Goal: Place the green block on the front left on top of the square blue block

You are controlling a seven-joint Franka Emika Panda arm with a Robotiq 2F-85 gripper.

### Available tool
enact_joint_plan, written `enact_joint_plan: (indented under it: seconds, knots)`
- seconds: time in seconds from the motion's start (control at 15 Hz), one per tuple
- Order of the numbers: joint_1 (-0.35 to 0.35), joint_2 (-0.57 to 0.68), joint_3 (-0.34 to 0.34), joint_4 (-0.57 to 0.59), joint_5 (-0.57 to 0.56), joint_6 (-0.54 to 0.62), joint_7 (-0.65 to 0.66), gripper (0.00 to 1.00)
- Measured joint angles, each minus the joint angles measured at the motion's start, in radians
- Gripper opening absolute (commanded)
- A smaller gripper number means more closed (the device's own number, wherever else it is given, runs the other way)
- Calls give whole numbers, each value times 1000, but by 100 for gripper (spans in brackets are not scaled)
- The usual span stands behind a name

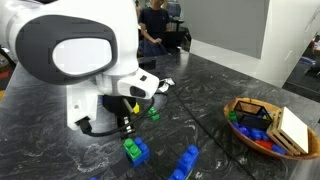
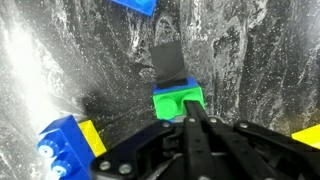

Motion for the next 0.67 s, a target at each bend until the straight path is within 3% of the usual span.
enact_joint_plan:
  seconds: [0.67]
  knots:
    - [0, 90, -2, 2, 29, 91, 0, 0]
